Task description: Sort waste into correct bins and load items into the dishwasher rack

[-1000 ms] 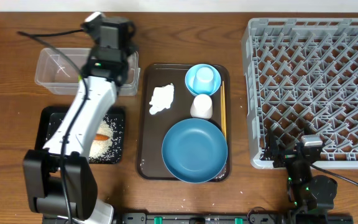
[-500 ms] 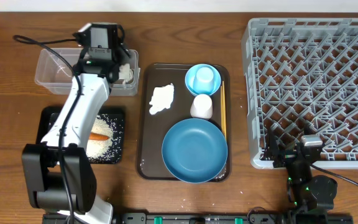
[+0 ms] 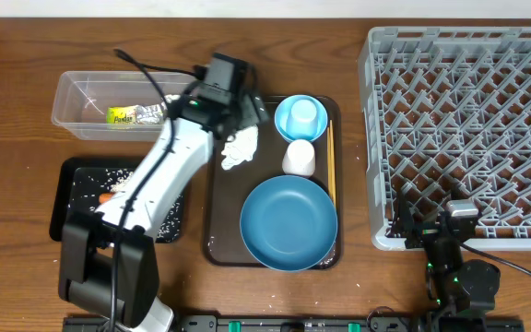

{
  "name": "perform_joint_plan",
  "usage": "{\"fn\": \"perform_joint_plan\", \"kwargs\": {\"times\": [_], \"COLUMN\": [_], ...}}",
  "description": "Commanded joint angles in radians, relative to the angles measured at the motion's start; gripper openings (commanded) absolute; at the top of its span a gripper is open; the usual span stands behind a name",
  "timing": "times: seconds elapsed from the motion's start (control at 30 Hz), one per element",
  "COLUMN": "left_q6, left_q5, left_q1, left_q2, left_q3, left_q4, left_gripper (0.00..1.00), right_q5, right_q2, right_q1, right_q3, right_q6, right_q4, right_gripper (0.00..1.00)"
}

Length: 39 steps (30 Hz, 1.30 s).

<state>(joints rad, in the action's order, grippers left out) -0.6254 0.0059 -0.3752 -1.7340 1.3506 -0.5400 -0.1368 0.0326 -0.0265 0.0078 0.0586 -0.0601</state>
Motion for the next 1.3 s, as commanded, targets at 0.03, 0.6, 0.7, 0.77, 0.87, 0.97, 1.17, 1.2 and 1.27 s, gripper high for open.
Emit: {"fn": "perform_joint_plan", "kwargs": {"times": [0.03, 0.6, 0.7, 0.77, 0.87, 0.97, 1.17, 1.2, 1.27], "left_q6": [-0.014, 0.180, 0.180, 0.180, 0.180, 0.180, 0.180, 0.180, 0.180], "left_q5": [-0.080, -0.137, -0.133, -0.126, -0.122, -0.104, -0.077, -0.077, -0.077], "left_q1": [-0.031, -0.027, -0.027, -0.027, -0.029, -0.031, -0.031, -0.030, -0.030], "left_q2": [-0.050, -0.287, -0.304, -0.306, -0.305, -0.299, -0.196, -0.169, -0.095], "left_q3": [-0.005, -0.005, -0.006, -0.006, -0.006, -0.004, 0.003, 0.003, 0.003], "left_q4": [-0.006, -0.032, -0.039, -0.043, -0.048, -0.061, -0.080, -0.080, -0.075], "left_gripper": [0.89, 0.84, 0.72, 0.63, 0.45, 0.19, 0.06, 0.06, 0.06], "right_q5": [0.005, 0.006, 0.006, 0.005, 0.005, 0.005, 0.005, 0.006, 0.006], "right_q2": [0.001, 0.001, 0.001, 0.001, 0.001, 0.001, 0.001, 0.001, 0.001], "right_q1": [-0.018, -0.018, -0.018, -0.018, -0.018, -0.018, -0.018, -0.018, -0.018], "right_q3": [-0.002, -0.002, -0.002, -0.002, -0.002, -0.002, -0.002, -0.002, -0.002], "right_q6": [-0.011, -0.011, -0.011, -0.011, -0.011, -0.011, -0.011, -0.011, -0.011], "right_q4": [-0.003, -0.003, -0.003, -0.003, -0.003, -0.003, -0.003, -0.003, -0.003], "right_gripper": [0.99, 0.99, 0.99, 0.99, 0.99, 0.99, 0.99, 0.99, 0.99]}}
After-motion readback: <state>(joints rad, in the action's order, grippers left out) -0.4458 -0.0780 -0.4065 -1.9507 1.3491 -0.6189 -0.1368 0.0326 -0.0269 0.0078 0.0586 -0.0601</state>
